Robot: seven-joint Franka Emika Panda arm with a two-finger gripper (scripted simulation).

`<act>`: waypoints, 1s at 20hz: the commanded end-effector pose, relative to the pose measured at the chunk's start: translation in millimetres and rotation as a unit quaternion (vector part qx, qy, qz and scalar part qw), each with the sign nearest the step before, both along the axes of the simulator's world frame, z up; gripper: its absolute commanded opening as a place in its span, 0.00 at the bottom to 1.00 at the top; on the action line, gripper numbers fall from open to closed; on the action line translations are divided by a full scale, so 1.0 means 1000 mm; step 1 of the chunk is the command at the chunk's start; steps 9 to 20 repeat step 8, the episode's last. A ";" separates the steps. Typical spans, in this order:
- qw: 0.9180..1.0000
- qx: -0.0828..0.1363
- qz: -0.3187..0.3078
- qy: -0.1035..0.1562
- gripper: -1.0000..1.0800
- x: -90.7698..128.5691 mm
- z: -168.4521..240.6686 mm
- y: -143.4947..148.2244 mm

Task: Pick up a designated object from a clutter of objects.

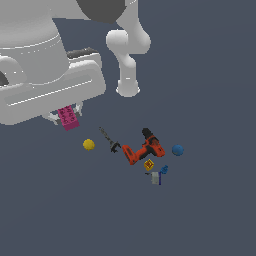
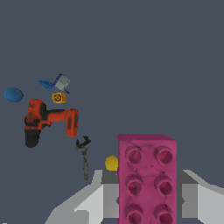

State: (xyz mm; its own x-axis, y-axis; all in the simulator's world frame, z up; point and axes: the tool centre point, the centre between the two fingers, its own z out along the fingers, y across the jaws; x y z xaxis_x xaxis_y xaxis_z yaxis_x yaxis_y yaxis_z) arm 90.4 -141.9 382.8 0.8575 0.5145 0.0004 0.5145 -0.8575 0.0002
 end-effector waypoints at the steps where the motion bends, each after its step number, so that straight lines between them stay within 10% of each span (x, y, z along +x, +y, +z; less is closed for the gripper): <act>1: 1.000 0.000 0.000 0.000 0.00 0.001 0.005 -0.005; 20: 1.000 0.000 0.000 0.000 0.00 0.002 0.007 -0.006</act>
